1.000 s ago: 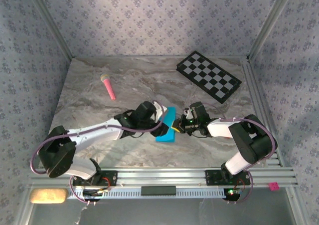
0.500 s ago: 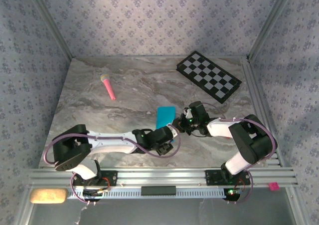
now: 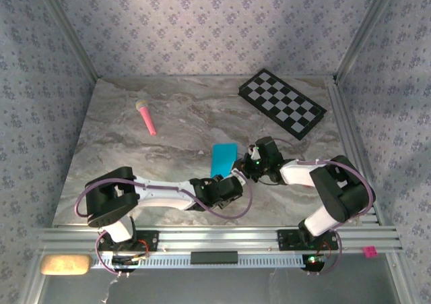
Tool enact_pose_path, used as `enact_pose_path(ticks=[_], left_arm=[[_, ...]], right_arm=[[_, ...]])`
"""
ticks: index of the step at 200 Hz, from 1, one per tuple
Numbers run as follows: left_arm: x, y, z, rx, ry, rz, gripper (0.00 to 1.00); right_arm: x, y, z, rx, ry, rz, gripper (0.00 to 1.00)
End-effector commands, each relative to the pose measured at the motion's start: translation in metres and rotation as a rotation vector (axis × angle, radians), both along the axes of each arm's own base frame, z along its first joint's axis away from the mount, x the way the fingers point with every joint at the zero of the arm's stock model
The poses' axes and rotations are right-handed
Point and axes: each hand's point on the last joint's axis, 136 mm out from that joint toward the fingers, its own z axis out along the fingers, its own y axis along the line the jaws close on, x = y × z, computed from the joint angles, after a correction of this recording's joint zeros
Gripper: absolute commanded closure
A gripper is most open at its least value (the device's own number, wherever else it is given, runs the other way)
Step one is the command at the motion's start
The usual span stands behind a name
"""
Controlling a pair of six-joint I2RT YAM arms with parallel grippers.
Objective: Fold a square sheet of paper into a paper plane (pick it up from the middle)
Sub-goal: Fold the triangle a second time at the center of the table.
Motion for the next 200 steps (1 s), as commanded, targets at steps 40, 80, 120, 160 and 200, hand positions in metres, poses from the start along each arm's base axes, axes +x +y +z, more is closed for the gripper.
enact_pose_path(ticks=[40, 80, 120, 160, 200], left_arm=[[0.002, -0.009, 0.007, -0.017, -0.018, -0.006, 0.71], [0.002, -0.009, 0.011, -0.027, -0.019, -0.002, 0.83], [0.001, -0.010, 0.016, -0.048, -0.011, 0.006, 0.96], [-0.002, -0.010, 0.019, -0.095, 0.062, 0.030, 1.00], [-0.004, -0.011, 0.031, -0.279, 0.302, 0.044, 1.00]], right_arm=[[0.002, 0.000, 0.010, 0.005, -0.018, -0.010, 0.93], [0.001, -0.003, 0.008, 0.002, -0.014, -0.014, 0.93], [0.001, -0.005, 0.007, -0.002, -0.014, -0.017, 0.91], [-0.001, -0.020, 0.006, -0.059, -0.025, -0.027, 0.81], [-0.007, -0.057, 0.012, -0.189, -0.065, -0.077, 0.62]])
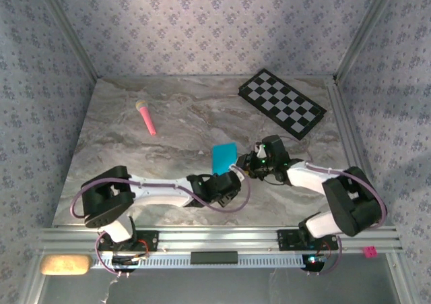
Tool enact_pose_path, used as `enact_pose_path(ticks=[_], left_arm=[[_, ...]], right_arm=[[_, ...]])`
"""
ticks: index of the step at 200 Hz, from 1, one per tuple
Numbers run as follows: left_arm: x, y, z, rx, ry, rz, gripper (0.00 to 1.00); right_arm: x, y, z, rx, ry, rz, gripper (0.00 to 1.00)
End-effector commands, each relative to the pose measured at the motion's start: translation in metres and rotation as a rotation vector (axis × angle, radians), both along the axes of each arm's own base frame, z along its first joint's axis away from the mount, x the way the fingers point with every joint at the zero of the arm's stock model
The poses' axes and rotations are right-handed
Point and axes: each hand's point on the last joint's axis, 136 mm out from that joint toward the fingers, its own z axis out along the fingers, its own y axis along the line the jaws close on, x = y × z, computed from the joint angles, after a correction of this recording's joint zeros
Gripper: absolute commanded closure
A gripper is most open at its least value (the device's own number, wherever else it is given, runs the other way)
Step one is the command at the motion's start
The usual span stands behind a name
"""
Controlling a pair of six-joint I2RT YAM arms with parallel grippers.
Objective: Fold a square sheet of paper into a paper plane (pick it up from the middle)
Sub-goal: Fold the triangle a second time at the center of the table.
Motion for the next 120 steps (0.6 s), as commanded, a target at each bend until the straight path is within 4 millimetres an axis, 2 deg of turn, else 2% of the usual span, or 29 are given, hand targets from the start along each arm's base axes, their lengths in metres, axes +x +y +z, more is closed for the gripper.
enact_pose_path(ticks=[1, 13, 37, 65, 87, 120], left_arm=[[-0.005, -0.007, 0.020, -0.161, 0.167, 0.004, 1.00], [-0.004, -0.007, 0.022, -0.221, 0.241, 0.012, 1.00], [-0.003, -0.008, 0.025, -0.323, 0.366, 0.014, 1.00], [-0.001, -0.010, 0.026, -0.368, 0.442, 0.002, 0.99], [0.001, -0.010, 0.023, -0.391, 0.487, 0.006, 0.99], [0.004, -0.010, 0.020, -0.422, 0.535, 0.016, 1.00]], right_arm=[[-0.011, -0.030, -0.008, -0.135, 0.001, -0.033, 0.61], [-0.015, -0.044, -0.005, -0.196, -0.013, -0.057, 0.56], [-0.020, -0.061, 0.005, -0.245, -0.052, -0.090, 0.55], [-0.023, -0.061, 0.015, -0.220, -0.129, -0.096, 0.56], [-0.027, -0.057, 0.018, -0.206, -0.165, -0.073, 0.62], [-0.037, -0.046, 0.012, -0.198, -0.142, 0.006, 0.78]])
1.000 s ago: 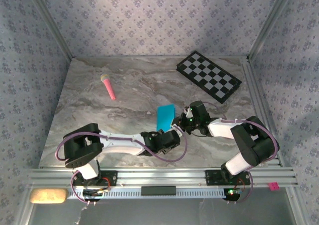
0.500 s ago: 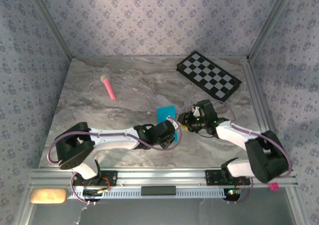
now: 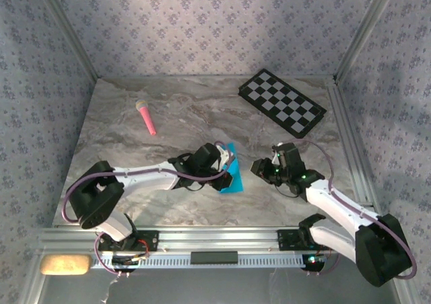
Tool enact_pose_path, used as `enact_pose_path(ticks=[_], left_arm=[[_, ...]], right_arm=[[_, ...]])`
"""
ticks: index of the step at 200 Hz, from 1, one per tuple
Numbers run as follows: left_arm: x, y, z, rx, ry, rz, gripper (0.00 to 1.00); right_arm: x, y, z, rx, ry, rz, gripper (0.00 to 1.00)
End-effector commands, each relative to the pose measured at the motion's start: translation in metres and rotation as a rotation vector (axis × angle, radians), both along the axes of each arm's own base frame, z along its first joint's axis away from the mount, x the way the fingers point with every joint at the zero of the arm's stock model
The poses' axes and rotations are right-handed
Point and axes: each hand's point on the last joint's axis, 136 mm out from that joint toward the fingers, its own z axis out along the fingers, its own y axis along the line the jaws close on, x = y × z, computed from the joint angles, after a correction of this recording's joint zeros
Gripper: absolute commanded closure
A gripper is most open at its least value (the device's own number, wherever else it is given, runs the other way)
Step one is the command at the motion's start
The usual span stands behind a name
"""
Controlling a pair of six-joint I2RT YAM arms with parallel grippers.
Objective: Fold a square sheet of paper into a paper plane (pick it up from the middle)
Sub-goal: Fold the triangle a second time at the center of the table.
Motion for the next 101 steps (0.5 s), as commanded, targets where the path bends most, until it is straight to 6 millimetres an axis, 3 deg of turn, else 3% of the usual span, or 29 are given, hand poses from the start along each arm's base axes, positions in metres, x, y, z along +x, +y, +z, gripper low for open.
enact_pose_path(ticks=[1, 38, 101], left_arm=[[-0.005, -0.006, 0.001, -0.059, 0.067, -0.022, 1.00], [-0.002, -0.001, -0.005, -0.035, 0.067, -0.011, 1.00], [-0.002, 0.002, -0.011, -0.010, 0.076, -0.011, 1.00]], right_arm=[[-0.009, 0.005, -0.009, -0.024, 0.025, 0.057, 0.79], [-0.015, 0.025, -0.022, -0.047, 0.069, 0.137, 0.91], [-0.010, 0.058, -0.039, -0.040, 0.120, 0.215, 0.96]])
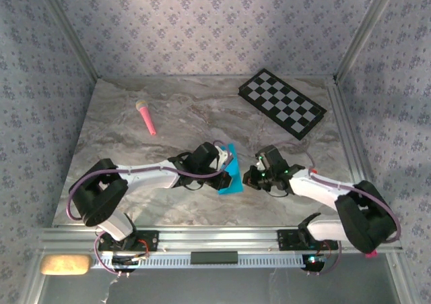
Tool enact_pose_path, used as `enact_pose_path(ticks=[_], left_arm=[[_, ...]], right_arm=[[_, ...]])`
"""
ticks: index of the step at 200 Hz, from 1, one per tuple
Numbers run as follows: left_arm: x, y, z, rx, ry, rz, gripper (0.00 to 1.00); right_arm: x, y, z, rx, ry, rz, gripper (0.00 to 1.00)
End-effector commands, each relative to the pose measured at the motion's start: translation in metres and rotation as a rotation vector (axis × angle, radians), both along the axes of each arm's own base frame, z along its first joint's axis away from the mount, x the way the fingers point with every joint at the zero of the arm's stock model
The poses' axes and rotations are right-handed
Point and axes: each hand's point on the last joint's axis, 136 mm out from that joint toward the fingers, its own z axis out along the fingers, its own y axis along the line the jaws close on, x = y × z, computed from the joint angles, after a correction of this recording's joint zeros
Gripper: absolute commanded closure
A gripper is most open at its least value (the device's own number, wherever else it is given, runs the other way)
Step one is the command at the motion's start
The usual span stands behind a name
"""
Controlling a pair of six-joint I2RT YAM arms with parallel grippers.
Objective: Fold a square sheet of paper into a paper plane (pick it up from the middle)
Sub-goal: Fold the triangle a second time at the center of the table.
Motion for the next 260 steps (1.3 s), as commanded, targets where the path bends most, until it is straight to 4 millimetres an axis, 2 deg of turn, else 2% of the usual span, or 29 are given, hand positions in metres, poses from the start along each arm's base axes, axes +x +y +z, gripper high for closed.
enact_pose_path(ticks=[1, 16, 50, 76, 115, 215, 260], left_arm=[[-0.001, 0.000, -0.003, 0.001, 0.017, -0.010, 1.00], [0.000, 0.000, -0.003, 0.003, 0.018, -0.005, 1.00], [0.000, 0.001, -0.005, 0.007, 0.022, -0.003, 1.00], [0.001, 0.005, -0.007, 0.018, 0.021, 0.010, 1.00], [0.006, 0.011, -0.013, 0.034, 0.031, 0.032, 1.00], [0.022, 0.028, -0.033, 0.145, 0.025, 0.070, 0.99], [0.032, 0.032, -0.034, 0.195, -0.018, 0.079, 0.98]], right_arm=[[0.012, 0.019, 0.010, 0.050, -0.032, 0.036, 0.96], [0.013, 0.028, 0.010, 0.068, -0.023, 0.061, 0.96], [0.011, 0.030, -0.008, 0.037, 0.034, 0.079, 0.98], [0.002, 0.018, -0.026, -0.029, 0.079, 0.068, 0.99], [-0.010, 0.006, -0.040, -0.074, 0.113, 0.060, 1.00], [-0.012, 0.002, -0.040, -0.117, 0.116, 0.086, 1.00], [-0.012, 0.002, -0.039, -0.121, 0.116, 0.090, 1.00]])
